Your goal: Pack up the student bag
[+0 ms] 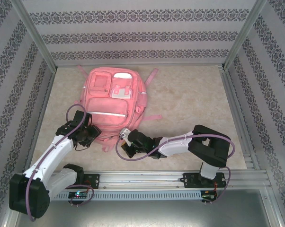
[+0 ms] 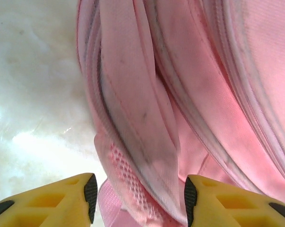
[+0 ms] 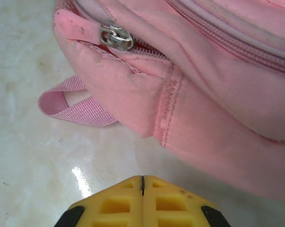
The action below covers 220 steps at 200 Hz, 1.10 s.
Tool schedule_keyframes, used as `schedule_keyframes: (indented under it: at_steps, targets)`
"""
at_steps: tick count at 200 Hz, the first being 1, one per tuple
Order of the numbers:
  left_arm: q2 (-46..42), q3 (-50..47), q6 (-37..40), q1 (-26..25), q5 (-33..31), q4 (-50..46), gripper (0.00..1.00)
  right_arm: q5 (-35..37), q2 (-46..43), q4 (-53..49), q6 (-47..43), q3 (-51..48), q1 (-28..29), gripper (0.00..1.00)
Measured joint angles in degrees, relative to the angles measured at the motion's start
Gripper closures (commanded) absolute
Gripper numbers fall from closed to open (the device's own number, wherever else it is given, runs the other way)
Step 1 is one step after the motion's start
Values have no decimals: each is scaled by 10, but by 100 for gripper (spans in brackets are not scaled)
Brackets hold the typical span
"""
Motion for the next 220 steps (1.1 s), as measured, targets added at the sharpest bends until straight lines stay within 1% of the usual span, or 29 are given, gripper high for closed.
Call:
schedule_keyframes:
  at_steps: [41,68,87,102,141,163,173,184,220]
  targets:
    - [-46,10,-28,-7,15,-30,47,-8,17,19,7,2,0,100]
    - [-44,-7,-67,-43,27,-21,47,-17,21,26,17,4,0,100]
    - [-19,-17,-91,-77,30,-14,46,-21,21,29,18,8,0,100]
    - [-2,-17,-97,-88,29,-4,46,-20,17,30,20,8,0,100]
    - [-10,-3,-84,-82,-1,-2,46,-4,-34,7,38,8,-1,100]
    - [-12,-3,-65,-51,-8,2,46,12,-65,-19,60,9,-4,100]
    - [-5,-3,-57,-38,-9,5,46,19,-72,-32,69,9,-7,95]
    - [4,-4,-49,-29,-8,11,46,28,-76,-44,79,9,-11,92]
    - [26,-22,-31,-8,-1,40,48,45,-93,-53,107,-5,-25,92]
